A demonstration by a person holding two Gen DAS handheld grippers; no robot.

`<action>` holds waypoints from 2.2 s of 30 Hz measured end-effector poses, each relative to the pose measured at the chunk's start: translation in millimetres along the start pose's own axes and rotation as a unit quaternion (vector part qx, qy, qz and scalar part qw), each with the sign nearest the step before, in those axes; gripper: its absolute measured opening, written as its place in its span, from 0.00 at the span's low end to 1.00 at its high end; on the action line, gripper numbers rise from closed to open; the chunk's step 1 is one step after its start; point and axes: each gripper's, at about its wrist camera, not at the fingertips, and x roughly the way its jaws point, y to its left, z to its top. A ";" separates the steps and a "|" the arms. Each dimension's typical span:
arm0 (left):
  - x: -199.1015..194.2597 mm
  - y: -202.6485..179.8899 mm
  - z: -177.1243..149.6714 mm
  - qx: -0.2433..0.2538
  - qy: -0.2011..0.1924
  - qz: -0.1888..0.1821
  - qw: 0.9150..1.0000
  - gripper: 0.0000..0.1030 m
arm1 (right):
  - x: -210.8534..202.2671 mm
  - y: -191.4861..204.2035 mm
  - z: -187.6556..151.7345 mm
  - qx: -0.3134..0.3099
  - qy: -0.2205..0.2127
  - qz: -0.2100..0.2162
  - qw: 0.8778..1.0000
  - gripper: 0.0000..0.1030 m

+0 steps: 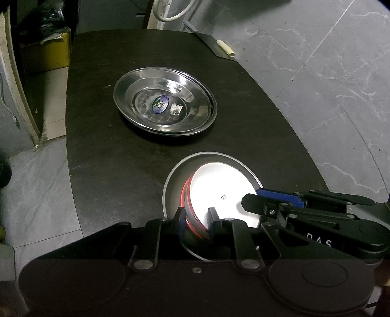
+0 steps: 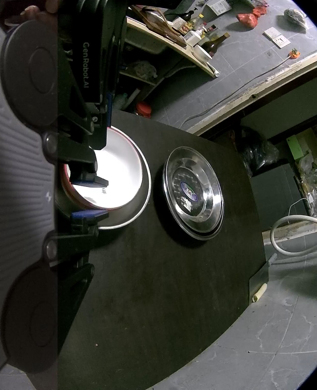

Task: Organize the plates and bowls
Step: 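Lower the second white bowl into the first white bowl and open both grippers, then raise both grippers away from the stacked bowls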

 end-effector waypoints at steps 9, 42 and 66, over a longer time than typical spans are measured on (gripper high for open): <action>-2.9 1.4 -1.3 0.000 -0.005 -0.005 1.000 0.21 | -1.3 -0.8 -2.3 -0.001 -0.005 0.000 1.000 0.25; -30.0 19.6 2.6 -0.023 -0.061 0.045 0.997 0.86 | -15.0 -9.0 3.0 0.017 -0.046 -0.024 0.999 0.57; -17.1 55.9 -10.1 -0.087 -0.043 0.123 0.988 0.99 | -5.0 -49.6 -3.0 0.079 -0.011 -0.128 0.988 1.00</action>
